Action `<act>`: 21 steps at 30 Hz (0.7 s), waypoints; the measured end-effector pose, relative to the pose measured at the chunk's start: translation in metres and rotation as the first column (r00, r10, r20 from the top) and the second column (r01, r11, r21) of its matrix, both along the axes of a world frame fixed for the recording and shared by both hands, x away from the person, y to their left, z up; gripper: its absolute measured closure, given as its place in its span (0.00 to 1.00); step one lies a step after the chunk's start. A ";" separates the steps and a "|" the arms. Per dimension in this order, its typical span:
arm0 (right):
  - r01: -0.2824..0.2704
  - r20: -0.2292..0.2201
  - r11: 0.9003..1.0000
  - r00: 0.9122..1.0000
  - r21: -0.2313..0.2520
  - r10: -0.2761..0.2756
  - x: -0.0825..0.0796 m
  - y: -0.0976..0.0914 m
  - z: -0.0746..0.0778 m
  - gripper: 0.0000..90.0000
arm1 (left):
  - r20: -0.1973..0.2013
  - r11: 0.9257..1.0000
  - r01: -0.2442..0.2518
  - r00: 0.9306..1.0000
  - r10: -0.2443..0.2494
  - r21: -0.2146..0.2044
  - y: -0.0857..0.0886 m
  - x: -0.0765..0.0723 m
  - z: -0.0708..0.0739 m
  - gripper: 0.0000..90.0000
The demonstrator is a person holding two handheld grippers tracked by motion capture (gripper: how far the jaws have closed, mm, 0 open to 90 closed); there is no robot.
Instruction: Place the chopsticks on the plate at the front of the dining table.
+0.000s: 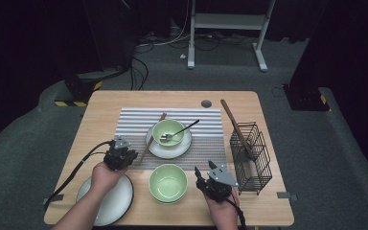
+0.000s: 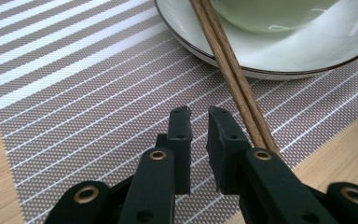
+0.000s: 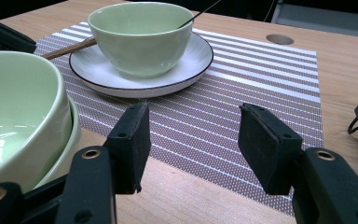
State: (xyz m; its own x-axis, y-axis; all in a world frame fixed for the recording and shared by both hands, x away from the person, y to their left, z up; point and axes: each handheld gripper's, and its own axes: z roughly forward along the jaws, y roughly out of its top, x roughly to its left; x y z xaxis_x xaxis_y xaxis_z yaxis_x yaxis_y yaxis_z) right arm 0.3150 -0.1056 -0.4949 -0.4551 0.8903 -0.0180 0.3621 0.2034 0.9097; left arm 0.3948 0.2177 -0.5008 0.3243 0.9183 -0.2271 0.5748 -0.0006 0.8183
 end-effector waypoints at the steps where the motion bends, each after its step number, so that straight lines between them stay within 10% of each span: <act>1: 0.000 0.000 1.000 1.000 -0.001 0.000 0.000 0.000 0.000 0.48 | 0.003 1.000 -0.007 1.000 0.007 -0.010 -0.002 0.000 -0.001 0.88; 21: -0.009 0.000 1.000 1.000 -0.002 0.009 0.002 0.003 0.000 0.48 | -0.016 0.999 0.034 0.999 -0.034 -0.003 -0.008 -0.006 -0.004 0.87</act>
